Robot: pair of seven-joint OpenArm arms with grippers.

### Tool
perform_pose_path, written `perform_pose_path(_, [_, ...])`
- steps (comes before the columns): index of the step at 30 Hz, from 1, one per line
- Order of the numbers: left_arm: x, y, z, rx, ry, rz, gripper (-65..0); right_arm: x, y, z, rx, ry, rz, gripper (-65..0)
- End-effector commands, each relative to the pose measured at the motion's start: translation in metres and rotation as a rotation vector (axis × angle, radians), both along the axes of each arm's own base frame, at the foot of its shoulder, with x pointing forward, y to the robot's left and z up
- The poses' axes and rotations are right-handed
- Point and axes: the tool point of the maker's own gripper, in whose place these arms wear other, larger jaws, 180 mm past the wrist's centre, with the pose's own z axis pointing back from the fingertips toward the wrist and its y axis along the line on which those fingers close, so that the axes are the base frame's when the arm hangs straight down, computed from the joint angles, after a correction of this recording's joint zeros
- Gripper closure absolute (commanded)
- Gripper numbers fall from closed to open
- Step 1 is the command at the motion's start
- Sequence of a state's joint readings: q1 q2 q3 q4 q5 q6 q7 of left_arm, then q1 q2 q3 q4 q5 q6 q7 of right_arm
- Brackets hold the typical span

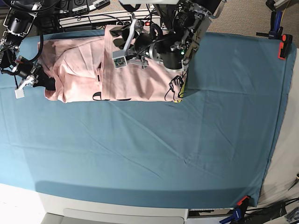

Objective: Fold the T-shirt properly
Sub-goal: 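Grasp the shirt end near the right gripper and lift it, then fold the lifted end with the right gripper over the stack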

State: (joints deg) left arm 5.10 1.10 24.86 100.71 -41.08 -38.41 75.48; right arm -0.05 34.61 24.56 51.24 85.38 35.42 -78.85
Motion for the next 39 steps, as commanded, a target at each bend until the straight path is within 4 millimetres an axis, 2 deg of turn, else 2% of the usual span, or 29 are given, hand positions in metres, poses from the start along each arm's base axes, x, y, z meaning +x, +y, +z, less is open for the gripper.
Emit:
perform_pose_path(1, [0.007,-0.005,0.016,-0.054,-0.02,0.018,-19.9,0.0,-0.006,0.007,-0.03,0.011,0.021,0.0])
perform_pose_path(5, [0.023,0.017,0.012,-0.025,-0.025,0.086,-19.9,0.014,0.004,0.03,-0.089,-0.071,0.087,0.0])
perform_pose_path(7, [0.032,0.033,0.009,-0.001,-0.038,0.124,-17.8,0.019,0.013,0.046,-0.134,-0.125,0.138,0.0])
perform_pose_path(10, [0.045,0.057,0.005,0.019,-0.041,0.185,-16.3,0.02,0.034,0.071,-0.211,-0.211,0.238,0.0])
perform_pose_path(13, [0.053,0.078,0.001,0.025,-0.022,0.24,-16.3,0.014,0.065,0.089,-0.278,-0.293,0.343,0.0])
perform_pose_path(15, [0.057,0.092,-0.002,0.038,-0.013,0.276,-16.3,0.007,0.084,0.09,-0.33,-0.315,0.397,0.0])
perform_pose_path(19, [0.058,0.121,-0.01,0.074,0.011,0.319,-16.3,-0.01,0.121,0.077,-0.381,-0.322,0.437,0.0])
perform_pose_path(27, [0.063,0.175,-0.016,0.114,0.04,0.424,-16.3,-0.015,0.193,0.066,-0.176,-0.368,0.346,0.0])
perform_pose_path(33, [0.067,0.202,-0.014,0.126,0.032,0.466,-16.3,-0.009,0.227,0.075,-0.047,-0.415,0.296,0.0])
perform_pose_path(39, [0.069,0.211,-0.013,0.134,0.028,0.486,-16.3,-0.01,0.258,0.084,0.037,-0.467,0.328,0.0])
